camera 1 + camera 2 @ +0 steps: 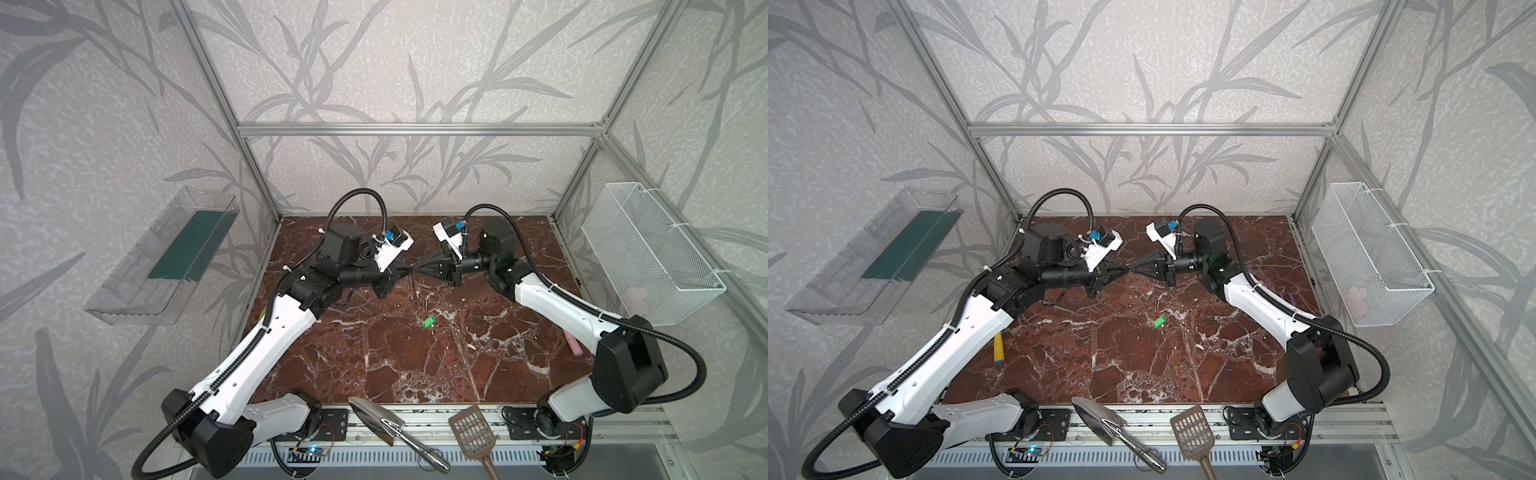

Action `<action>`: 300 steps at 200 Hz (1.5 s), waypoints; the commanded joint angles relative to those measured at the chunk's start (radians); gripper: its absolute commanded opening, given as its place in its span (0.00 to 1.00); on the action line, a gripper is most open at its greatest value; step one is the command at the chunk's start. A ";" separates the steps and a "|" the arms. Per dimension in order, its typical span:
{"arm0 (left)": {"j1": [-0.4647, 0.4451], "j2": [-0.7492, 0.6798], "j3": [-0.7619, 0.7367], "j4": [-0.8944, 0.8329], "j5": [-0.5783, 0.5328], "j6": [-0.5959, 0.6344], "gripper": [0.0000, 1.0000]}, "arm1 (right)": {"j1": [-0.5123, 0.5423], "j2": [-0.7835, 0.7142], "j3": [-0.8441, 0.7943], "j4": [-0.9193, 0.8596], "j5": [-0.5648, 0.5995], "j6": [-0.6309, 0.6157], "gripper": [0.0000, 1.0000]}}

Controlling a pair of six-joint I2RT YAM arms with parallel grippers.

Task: Put the keys on the keyring
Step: 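Release the ring with the right gripper and reach down to the green-tagged key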

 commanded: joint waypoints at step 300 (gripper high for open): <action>-0.022 0.154 0.023 -0.098 -0.601 -0.300 0.00 | 0.187 0.169 -0.252 -0.446 0.829 -0.069 0.29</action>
